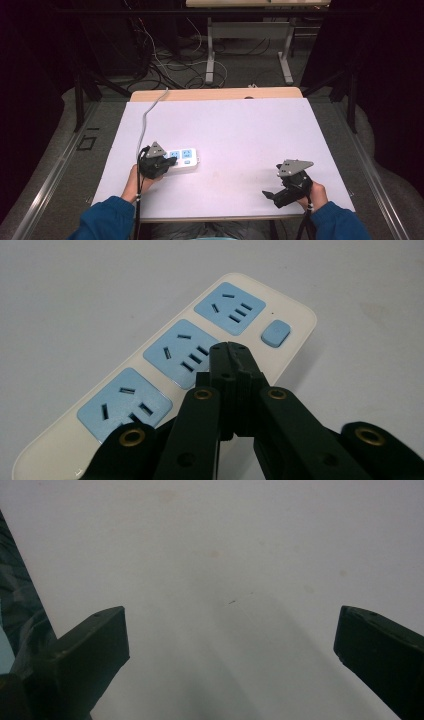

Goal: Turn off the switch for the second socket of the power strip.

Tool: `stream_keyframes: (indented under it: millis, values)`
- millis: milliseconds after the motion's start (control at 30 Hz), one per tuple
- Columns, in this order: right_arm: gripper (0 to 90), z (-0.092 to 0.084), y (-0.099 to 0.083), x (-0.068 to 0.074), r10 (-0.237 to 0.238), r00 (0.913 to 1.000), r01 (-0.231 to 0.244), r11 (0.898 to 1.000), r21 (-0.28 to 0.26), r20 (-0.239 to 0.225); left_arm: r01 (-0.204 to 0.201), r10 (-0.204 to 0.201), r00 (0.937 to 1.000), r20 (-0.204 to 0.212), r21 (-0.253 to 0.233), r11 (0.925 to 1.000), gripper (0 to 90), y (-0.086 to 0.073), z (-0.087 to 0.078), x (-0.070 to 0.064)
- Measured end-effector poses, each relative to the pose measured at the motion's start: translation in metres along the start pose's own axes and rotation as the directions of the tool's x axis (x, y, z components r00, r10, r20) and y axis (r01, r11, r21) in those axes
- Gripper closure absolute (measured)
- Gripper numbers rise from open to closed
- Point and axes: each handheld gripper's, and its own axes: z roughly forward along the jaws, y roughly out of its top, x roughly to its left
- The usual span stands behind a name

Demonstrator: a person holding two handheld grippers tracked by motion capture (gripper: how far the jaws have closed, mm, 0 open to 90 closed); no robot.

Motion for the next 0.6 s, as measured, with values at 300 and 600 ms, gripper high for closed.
stream_keyframes:
  millis: [300, 600]
  values:
    - [0.8, 0.0003, -0.0001, 0.0002, -0.001, 1.0000, 0.001, 1.000, -0.005, 0.001, 0.002, -0.002, 1.0000, 0.002, 0.003, 1.0000, 90.0, -0.0003, -0.0004, 0.0006]
    - [0.9, 0.0001, -0.0002, 0.0001, -0.002, 1.0000, 0.002, 1.000, -0.006, 0.002, -0.005, 0.005, 1.0000, 0.001, -0.001, 1.0000, 90.0, -0.0001, 0.0000, 0.0003]
